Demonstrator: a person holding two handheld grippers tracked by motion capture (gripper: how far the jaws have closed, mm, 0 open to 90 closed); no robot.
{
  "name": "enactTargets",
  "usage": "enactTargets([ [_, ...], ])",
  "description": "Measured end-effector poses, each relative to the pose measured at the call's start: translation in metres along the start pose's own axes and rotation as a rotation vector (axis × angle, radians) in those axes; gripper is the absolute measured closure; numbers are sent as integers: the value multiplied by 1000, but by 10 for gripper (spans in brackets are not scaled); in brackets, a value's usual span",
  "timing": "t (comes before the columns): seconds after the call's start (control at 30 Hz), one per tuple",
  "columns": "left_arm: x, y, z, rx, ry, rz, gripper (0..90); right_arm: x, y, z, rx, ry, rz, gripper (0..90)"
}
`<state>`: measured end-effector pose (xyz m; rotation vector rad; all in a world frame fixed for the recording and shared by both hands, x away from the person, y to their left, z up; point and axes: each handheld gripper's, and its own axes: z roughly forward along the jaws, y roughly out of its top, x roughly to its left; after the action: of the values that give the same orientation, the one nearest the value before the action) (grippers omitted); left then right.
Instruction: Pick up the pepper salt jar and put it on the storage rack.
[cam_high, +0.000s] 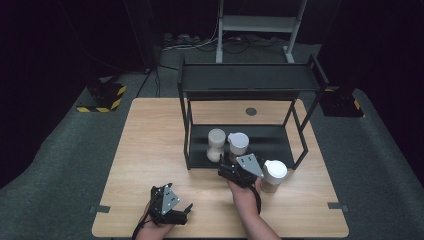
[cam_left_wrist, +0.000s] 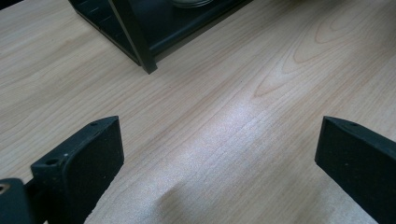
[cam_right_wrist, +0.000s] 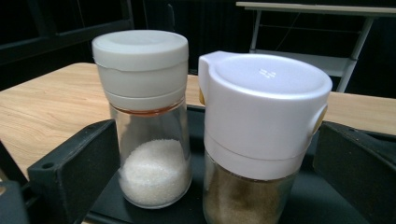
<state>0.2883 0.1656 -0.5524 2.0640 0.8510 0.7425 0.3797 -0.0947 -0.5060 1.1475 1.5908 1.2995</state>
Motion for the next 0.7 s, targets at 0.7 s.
enactTargets([
  [0.7, 0, 0, 1, 4, 4, 0, 13, 4, 3, -35, -29, 115, -25, 0],
])
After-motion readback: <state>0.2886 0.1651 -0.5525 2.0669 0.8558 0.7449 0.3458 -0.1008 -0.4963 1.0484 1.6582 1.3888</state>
